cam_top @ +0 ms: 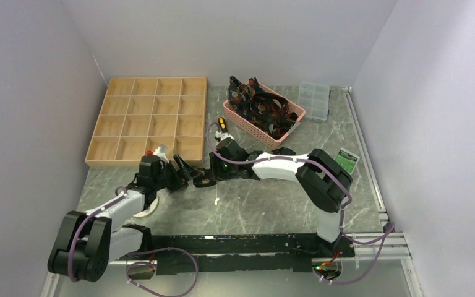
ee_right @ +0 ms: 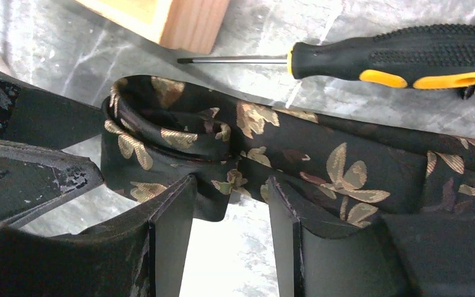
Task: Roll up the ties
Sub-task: Roll the tie at the center of the board.
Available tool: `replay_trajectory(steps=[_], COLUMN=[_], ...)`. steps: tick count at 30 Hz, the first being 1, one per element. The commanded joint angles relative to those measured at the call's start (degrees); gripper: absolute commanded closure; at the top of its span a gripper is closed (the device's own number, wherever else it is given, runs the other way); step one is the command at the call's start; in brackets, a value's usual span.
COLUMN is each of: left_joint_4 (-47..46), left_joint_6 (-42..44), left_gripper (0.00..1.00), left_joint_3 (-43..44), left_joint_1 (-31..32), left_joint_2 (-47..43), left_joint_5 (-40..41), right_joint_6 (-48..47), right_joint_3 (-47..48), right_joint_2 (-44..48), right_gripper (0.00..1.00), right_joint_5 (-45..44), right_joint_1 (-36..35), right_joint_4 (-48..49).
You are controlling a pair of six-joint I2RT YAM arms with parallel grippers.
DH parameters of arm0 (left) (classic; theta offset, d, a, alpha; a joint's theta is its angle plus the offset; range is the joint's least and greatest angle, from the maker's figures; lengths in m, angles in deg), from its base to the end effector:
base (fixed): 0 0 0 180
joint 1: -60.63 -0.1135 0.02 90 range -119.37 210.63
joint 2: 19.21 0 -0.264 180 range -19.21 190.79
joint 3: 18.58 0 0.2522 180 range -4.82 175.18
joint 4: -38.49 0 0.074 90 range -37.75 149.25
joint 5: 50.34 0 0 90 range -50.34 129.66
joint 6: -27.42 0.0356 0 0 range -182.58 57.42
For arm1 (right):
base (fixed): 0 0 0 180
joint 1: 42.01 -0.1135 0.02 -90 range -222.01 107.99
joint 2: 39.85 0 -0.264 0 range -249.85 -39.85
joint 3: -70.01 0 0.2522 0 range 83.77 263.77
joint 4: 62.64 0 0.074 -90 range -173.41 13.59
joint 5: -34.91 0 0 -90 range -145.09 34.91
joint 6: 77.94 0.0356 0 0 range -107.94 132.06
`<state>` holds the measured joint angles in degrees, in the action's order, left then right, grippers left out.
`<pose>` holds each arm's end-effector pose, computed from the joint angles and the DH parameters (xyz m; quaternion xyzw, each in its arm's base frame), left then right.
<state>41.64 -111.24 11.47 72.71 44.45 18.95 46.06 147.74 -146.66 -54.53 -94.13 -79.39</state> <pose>0.1918 -0.0539 0.1463 -0.1995 0.8603 -0.3615 0.2990 0.2411 0.3105 0.1650 -0.1477 0.9148 0.2600 0.2716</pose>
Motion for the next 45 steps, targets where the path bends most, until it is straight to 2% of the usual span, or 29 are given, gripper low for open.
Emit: replay_trajectory(steps=[1,9,14,19,25,27,29,30,34,38,41,45], left_joint_4=[-7.0,-13.6,-18.1,-19.7,-17.7,-14.5,-10.0,-7.1,7.1,27.2,39.3,50.8], left_joint_6=[1.9,1.5,1.5,1.8,2.5,3.4,4.7,5.3,7.6,9.4,9.9,9.5], left_gripper=[0.15,0.20,0.33,0.41,0.63,0.76,0.95,0.97,0.97,0.97,0.97,0.97], left_joint_3=[0.3,1.4,1.7,1.5,2.8,3.7,4.9,5.7,9.7,16.0,21.5,27.6], left_joint_1=[-0.3,-0.3,-0.2,0.2,0.9,1.4,1.9,2.2,3.9,6.5,8.5,10.8], left_joint_2=[4.0,11.1,14.9,17.0,16.9,15.7,14.3,13.5,9.5,6.9,6.9,8.8], left_joint_5=[-4.2,-8.5,-12.6,-13.6,-13.0,-12.1,-10.5,-9.3,-2.4,10.1,18.3,26.6], right_joint_6=[0.1,0.3,0.9,0.9,1.0,0.9,1.1,1.2,2.1,2.6,3.1,3.7], right_joint_3=[-1.2,-2.3,-3.0,-3.1,-3.1,-3.1,-3.3,-3.5,-5.7,-11.2,-16.9,-24.4], right_joint_2=[0.1,-0.1,-0.2,-0.1,0.2,0.6,1.5,2.3,7.9,15.4,21.7,30.0], right_gripper=[0.50,0.51,0.51,0.51,0.52,0.52,0.52,0.51,0.45,0.41,0.41,0.41], right_joint_5=[0.6,1.2,2.3,2.6,3.1,3.2,3.1,2.9,1.3,-2.5,-5.1,-7.6], right_joint_1=[0.8,1.2,1.7,1.9,1.9,1.9,1.8,1.8,1.8,1.8,1.8,1.8], right_joint_4=[2.5,2.8,4.6,4.8,5.2,5.1,4.9,4.8,4.0,3.2,3.2,1.1])
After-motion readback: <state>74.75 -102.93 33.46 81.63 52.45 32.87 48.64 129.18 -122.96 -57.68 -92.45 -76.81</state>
